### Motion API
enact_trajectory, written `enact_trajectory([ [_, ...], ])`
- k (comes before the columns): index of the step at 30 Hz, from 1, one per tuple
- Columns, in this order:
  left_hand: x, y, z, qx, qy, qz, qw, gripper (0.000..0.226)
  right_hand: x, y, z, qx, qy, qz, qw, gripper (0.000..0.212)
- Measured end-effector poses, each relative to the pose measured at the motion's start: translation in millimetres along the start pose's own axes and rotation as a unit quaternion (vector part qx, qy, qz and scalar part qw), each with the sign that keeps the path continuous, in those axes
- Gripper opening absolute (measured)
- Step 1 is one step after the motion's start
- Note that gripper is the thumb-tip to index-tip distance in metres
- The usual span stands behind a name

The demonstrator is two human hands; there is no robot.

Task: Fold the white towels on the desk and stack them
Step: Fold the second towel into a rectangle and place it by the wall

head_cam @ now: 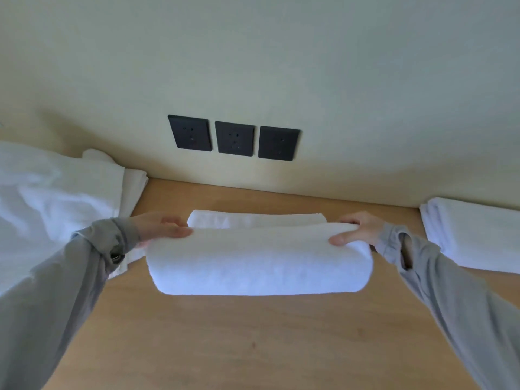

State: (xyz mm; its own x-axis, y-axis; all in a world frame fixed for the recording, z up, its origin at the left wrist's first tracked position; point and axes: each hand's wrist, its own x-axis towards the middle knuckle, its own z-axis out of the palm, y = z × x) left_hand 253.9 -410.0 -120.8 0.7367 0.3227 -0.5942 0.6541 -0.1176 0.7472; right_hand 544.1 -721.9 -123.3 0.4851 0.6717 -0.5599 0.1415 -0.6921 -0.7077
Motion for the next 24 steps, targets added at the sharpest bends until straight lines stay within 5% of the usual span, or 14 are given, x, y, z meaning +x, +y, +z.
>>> enact_trajectory([
  [2, 9, 2, -1, -0.122, 0.048, -0.027, 0.991, 0.026, 21, 1, -2, 0.062, 0.072, 0.026, 0.995, 0.039],
  [5, 16, -10, 8, -0.272, 0.087, -0.022, 0.958, 0.09, 45, 6, 2, 0.115, 0.153, 0.059, 0.98, 0.046],
  [7, 18, -18, 21, -0.233, 0.144, -0.005, 0.962, 0.131, 57, 5, 5, 0.121, 0.179, 0.071, 0.974, 0.044],
  [13, 61, -22, 36, -0.114, 0.303, -0.179, 0.929, 0.095, 83, 3, 15, 0.145, 0.255, 0.065, 0.954, 0.038],
  [24, 127, -41, 43, -0.049, 0.36, -0.131, 0.922, 0.076, 126, 26, 45, 0.1, 0.348, 0.009, 0.932, 0.035],
])
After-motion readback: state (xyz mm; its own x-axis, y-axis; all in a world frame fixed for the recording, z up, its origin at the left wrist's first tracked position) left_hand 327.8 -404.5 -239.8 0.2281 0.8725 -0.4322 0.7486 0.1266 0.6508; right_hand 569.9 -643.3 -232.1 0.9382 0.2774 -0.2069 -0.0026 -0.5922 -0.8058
